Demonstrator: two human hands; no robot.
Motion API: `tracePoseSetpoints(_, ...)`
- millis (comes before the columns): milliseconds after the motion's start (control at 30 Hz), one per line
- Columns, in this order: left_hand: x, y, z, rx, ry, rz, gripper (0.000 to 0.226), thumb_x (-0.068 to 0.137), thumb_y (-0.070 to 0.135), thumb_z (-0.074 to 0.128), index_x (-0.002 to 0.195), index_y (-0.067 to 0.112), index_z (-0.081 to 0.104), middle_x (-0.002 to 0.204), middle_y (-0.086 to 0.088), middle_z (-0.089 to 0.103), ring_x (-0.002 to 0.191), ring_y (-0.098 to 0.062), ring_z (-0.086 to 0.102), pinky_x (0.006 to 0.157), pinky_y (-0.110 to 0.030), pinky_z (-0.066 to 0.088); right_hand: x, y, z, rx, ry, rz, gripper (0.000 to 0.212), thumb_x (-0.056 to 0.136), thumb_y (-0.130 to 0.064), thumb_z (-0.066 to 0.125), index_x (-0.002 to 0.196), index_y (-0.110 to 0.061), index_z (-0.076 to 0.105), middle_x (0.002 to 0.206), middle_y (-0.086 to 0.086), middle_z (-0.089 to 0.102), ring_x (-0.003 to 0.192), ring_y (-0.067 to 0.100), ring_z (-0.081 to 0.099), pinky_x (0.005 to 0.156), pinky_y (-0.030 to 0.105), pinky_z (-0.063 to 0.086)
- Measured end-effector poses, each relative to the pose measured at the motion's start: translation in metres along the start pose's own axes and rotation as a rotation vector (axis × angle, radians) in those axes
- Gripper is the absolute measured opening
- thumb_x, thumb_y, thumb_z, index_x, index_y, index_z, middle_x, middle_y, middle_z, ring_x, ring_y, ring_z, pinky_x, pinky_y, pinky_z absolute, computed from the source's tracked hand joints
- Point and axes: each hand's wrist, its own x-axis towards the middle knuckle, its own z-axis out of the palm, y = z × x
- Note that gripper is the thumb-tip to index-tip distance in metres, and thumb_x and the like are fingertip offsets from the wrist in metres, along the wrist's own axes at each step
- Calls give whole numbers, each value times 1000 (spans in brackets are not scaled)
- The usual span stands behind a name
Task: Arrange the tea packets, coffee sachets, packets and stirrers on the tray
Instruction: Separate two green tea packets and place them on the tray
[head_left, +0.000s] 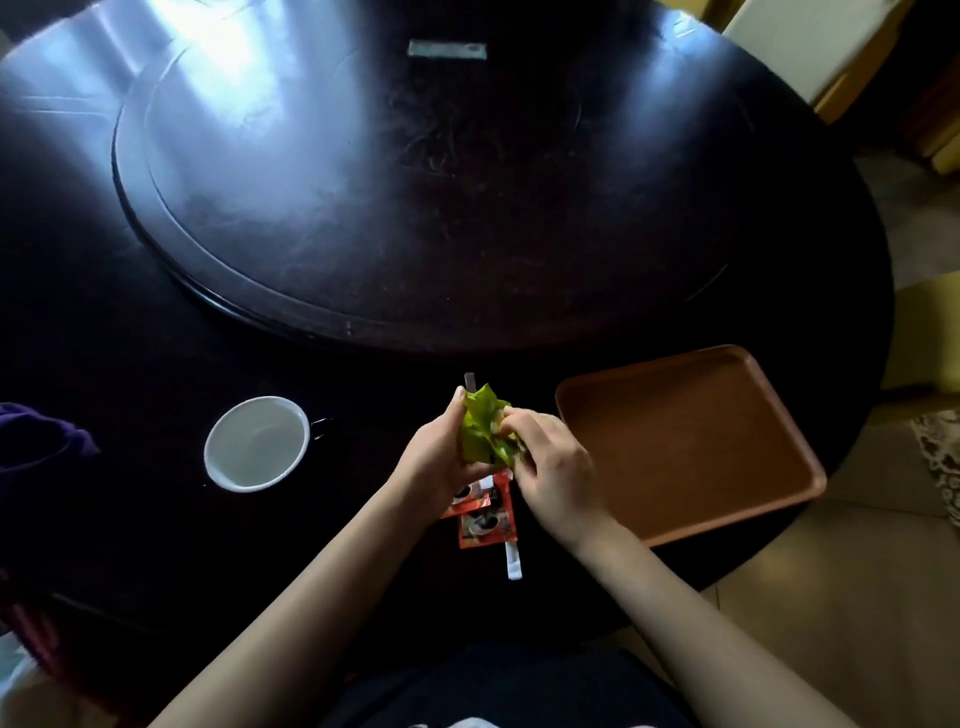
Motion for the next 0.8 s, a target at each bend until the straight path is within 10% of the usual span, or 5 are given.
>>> tracePoseSetpoints(200, 13, 1, 10, -49, -183, -6, 39, 91, 38, 44, 102, 8, 65, 86, -6, 75, 78, -18, 71, 67, -31, 60, 6, 24, -31, 252, -106, 156, 28, 85, -3, 52, 105, -17, 66, 125, -1, 57, 115, 9, 46, 100, 19, 34)
tracePoseSetpoints(533, 27, -9, 38, 177, -20, 172, 20, 72, 24, 71, 90, 14, 66, 75, -3, 73, 66, -18, 70, 55, -29, 57, 16, 71, -32, 827, -63, 619, 12, 80, -13, 68, 86, -20, 61, 83, 0, 67, 75, 7, 66, 56, 15, 52)
tracePoseSetpoints(667, 35, -12, 37, 180, 80, 98, 8, 86, 22, 59, 88, 17, 65, 72, 0, 68, 63, -13, 68, 56, -29, 55, 23, 104, -41, 881, 151, 830, 7, 86, -6, 57, 93, -6, 59, 88, 13, 64, 76, 21, 62, 71, 38, 51)
tracePoseSetpoints(800, 38, -14, 30, 146, 117, 36, 9, 86, 12, 55, 89, 15, 64, 77, -5, 66, 65, -18, 67, 56, -31, 53, 33, 148, -71, 799, 32, 884, 13, 86, -5, 57, 98, -8, 55, 94, 17, 62, 72, 18, 60, 64, 31, 49)
